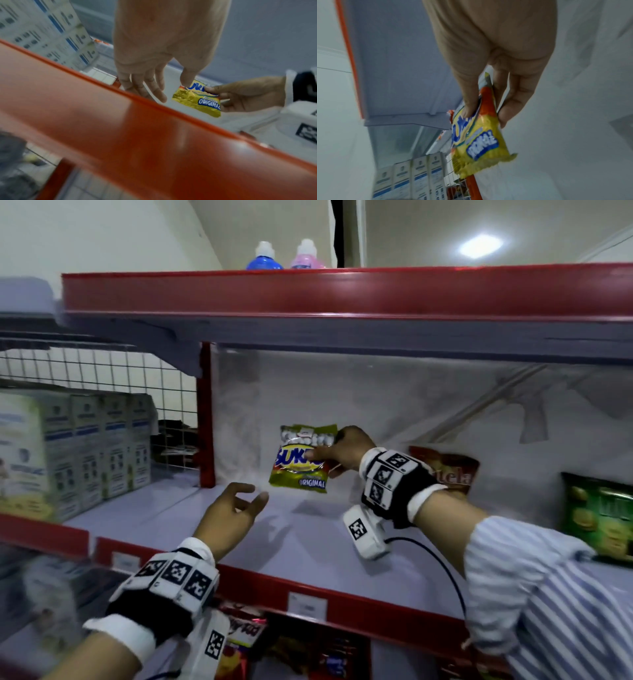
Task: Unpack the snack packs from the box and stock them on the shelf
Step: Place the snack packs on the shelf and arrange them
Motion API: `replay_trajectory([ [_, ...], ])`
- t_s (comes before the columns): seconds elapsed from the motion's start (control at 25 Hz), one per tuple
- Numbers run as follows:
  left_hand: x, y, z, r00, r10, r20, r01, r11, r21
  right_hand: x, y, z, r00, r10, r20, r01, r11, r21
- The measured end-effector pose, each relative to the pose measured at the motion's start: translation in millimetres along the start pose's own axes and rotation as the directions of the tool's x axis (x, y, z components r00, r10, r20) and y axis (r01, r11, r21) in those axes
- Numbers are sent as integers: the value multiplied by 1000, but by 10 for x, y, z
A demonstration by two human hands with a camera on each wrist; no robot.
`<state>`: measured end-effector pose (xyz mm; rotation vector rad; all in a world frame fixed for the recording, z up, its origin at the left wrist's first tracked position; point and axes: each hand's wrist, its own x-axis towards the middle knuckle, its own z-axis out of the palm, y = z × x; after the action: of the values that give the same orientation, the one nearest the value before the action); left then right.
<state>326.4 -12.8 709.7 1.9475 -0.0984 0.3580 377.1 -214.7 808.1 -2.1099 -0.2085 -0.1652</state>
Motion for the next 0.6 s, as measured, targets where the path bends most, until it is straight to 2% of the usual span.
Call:
replay_trajectory([
  [0.08,115,-256,-303,999,-9,-42,20,967,255,294,-32,305,992,55,-118,-53,998,13],
  [0.16,176,-478,-468,999,31,-31,-14,898,439,558,-36,582,983,87,-160,-95,994,-47],
  [0.32,194,-773,-487,994,107,-36,-64,796,602,897,109,964,968,162,-191,-222,908,-355],
  [0.44,213,-829,-448,988,142,-53,-78,776,626,991,266,1079,969,189,-159,-241,868,-435],
  [0.48,215,-829,-442,988,146,-55,-79,773,629,992,300,1079,971,206,-118,-237,829,-507],
  [0.6,200,-824,-437,990,133,-49,-74,781,620,950,340,1007,969,240,-58,-196,606,-771],
])
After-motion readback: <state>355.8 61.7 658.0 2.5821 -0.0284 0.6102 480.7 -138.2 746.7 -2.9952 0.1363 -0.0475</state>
